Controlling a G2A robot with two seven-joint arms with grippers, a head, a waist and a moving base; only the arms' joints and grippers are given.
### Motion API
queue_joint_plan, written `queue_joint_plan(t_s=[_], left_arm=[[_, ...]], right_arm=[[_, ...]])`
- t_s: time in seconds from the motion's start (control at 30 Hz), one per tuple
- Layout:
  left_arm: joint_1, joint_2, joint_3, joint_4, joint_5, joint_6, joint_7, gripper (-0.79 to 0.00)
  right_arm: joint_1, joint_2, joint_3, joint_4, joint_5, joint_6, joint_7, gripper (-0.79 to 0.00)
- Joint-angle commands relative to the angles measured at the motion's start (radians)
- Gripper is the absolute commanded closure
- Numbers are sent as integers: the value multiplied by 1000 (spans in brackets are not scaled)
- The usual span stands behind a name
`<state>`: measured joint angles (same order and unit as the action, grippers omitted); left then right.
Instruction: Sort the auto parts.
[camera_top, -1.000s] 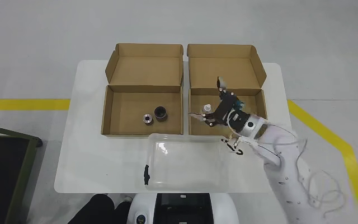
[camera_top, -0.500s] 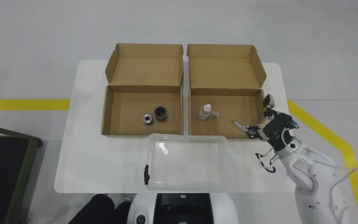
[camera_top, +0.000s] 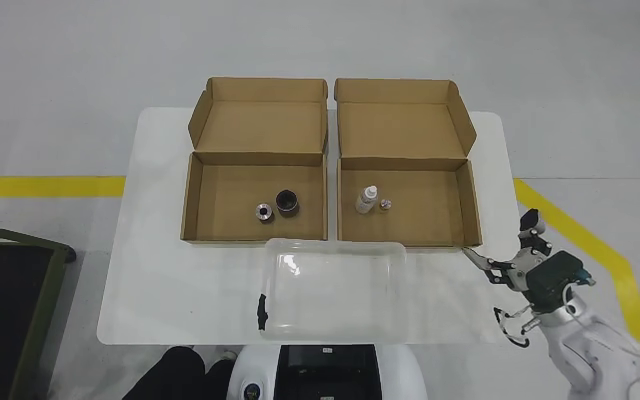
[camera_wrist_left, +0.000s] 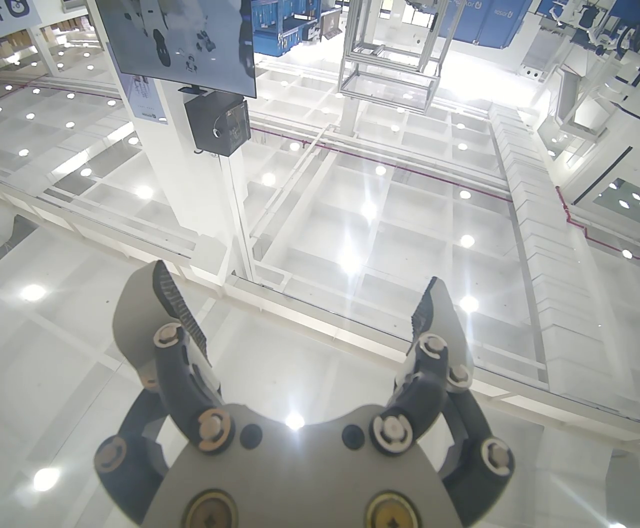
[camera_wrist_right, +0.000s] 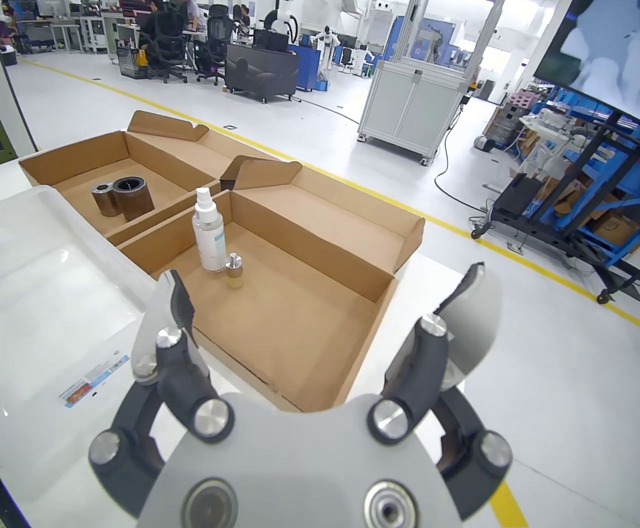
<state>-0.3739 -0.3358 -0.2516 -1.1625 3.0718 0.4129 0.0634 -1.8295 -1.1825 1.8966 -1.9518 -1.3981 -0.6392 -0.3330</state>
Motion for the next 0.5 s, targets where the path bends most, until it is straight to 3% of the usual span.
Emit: queue_joint_plan(t_s=[0.0,0.47], left_arm=[[0,0,0,0,0,0,0,-785],[0,0,0,0,0,0,0,-785]], right_arm=[[-14,1,14,1,-5,0,-22,-785],[-26,2,28,10,-8,-1,-58,-785]])
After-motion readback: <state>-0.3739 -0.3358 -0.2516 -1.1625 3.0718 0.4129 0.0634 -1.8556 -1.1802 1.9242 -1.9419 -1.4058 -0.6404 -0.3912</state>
